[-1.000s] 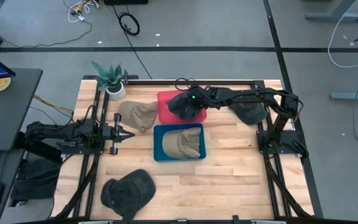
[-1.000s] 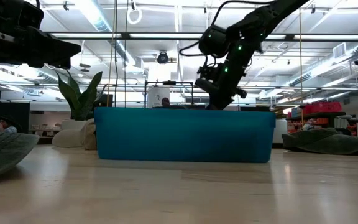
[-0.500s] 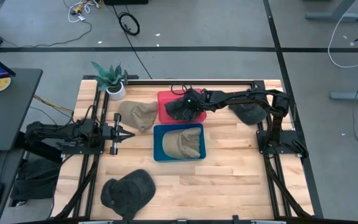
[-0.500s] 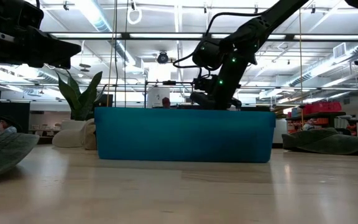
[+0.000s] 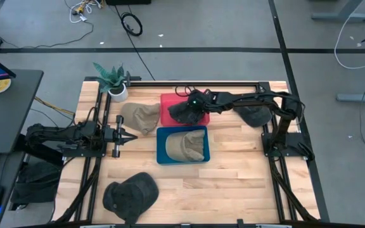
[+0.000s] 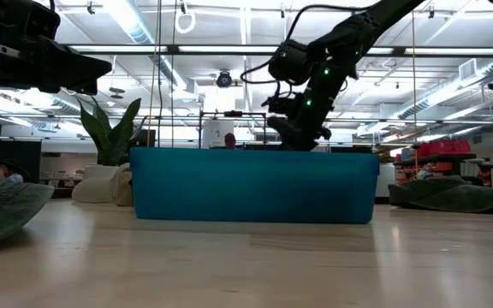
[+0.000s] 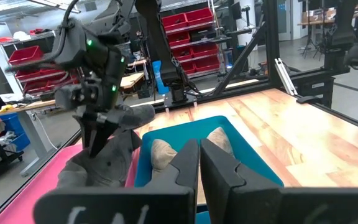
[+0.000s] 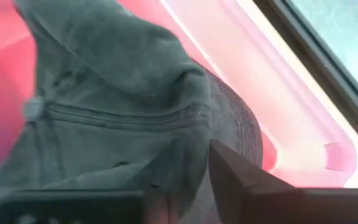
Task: Pick & Place hat
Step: Put the bottom right black cap into the red bin, then put the top black cap into the red bin
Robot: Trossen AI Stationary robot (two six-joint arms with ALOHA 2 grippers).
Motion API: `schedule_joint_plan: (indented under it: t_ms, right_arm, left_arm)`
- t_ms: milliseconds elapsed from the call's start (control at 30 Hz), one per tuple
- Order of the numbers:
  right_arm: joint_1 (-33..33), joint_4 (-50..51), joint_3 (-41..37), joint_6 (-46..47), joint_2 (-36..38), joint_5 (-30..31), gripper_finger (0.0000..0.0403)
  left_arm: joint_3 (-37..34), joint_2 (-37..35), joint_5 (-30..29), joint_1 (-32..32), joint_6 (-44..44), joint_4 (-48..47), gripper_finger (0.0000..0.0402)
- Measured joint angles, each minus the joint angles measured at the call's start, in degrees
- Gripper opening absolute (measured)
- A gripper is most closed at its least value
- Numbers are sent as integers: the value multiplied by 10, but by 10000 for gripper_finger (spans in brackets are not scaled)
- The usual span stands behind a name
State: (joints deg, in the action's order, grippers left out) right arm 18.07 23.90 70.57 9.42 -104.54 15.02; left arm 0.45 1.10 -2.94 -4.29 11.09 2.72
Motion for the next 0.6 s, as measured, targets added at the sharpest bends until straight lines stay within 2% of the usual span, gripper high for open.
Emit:
schedule_joint_plan:
  t_ms: [300, 467, 600]
  right_arm:
    - [-1, 92, 0, -21, 91, 8, 172]
    - [-1, 190, 0, -14, 148, 65, 200]
    - [10, 275, 1, 25, 187, 100, 205]
  left_arm:
    - [0, 0, 0, 0, 0, 0, 18]
    - [0, 0, 0, 0, 0, 0, 18]
    - [0, 0, 0, 0, 0, 0, 18]
